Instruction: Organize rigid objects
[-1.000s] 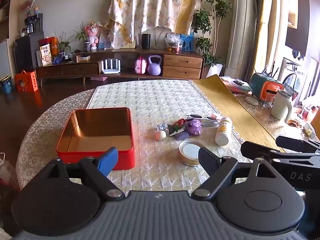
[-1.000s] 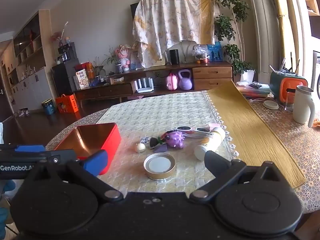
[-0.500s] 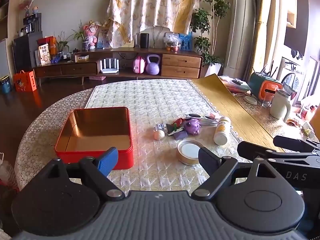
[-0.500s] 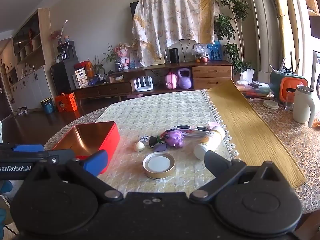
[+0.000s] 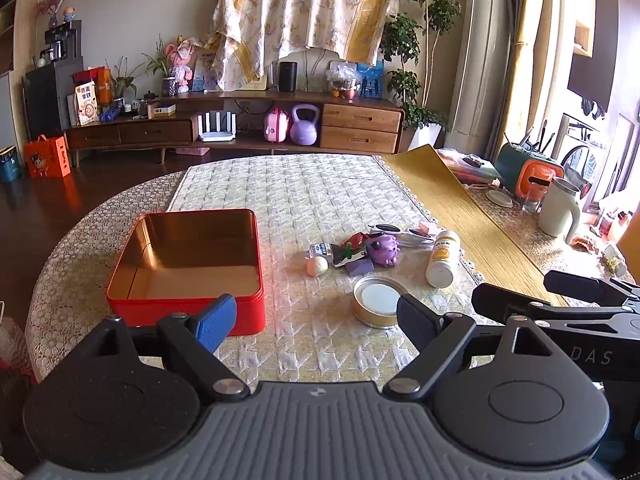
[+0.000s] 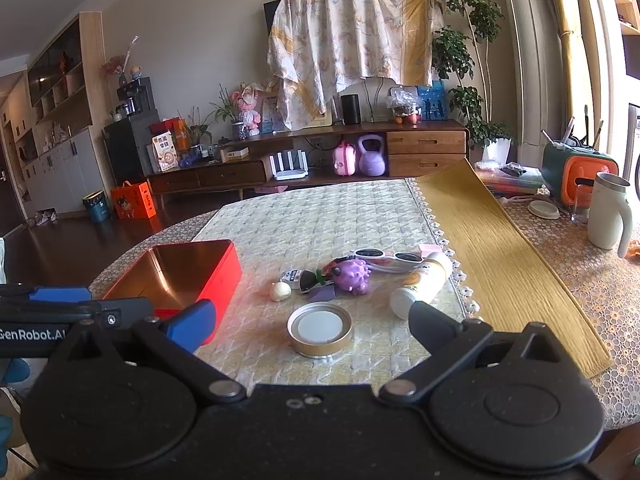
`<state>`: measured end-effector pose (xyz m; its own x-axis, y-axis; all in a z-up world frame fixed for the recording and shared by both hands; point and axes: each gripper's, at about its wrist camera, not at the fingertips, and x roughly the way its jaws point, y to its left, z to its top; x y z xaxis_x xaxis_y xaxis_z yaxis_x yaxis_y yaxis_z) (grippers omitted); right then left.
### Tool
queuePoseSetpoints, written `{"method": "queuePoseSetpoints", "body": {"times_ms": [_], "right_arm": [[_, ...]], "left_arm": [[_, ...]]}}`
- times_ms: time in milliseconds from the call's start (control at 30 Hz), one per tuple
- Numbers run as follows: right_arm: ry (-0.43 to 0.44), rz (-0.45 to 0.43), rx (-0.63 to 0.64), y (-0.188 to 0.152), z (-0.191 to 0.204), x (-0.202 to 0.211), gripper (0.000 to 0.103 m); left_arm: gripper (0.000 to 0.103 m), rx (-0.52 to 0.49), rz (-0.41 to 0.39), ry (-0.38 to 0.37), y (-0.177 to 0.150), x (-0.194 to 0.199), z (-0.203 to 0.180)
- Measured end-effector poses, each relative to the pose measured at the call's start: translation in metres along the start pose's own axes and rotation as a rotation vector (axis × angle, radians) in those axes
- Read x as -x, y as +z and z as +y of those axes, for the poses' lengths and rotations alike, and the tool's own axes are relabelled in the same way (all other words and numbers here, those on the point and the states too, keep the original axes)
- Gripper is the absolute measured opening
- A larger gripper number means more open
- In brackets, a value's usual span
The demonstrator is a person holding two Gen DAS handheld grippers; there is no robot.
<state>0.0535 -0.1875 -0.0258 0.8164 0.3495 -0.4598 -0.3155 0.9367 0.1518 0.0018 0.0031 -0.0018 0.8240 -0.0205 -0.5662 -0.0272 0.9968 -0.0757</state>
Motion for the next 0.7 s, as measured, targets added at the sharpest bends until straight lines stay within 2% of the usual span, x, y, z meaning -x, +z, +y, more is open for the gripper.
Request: {"method": "queuePoseSetpoints", "body": {"times_ms": [700], "right_arm": [[-0.002, 0.004, -0.001, -0.001, 0.0, -0.002, 0.103]], "left_arm": [[0.088, -0.001, 0.034, -0.009, -0.001, -0.009, -0.001]]}}
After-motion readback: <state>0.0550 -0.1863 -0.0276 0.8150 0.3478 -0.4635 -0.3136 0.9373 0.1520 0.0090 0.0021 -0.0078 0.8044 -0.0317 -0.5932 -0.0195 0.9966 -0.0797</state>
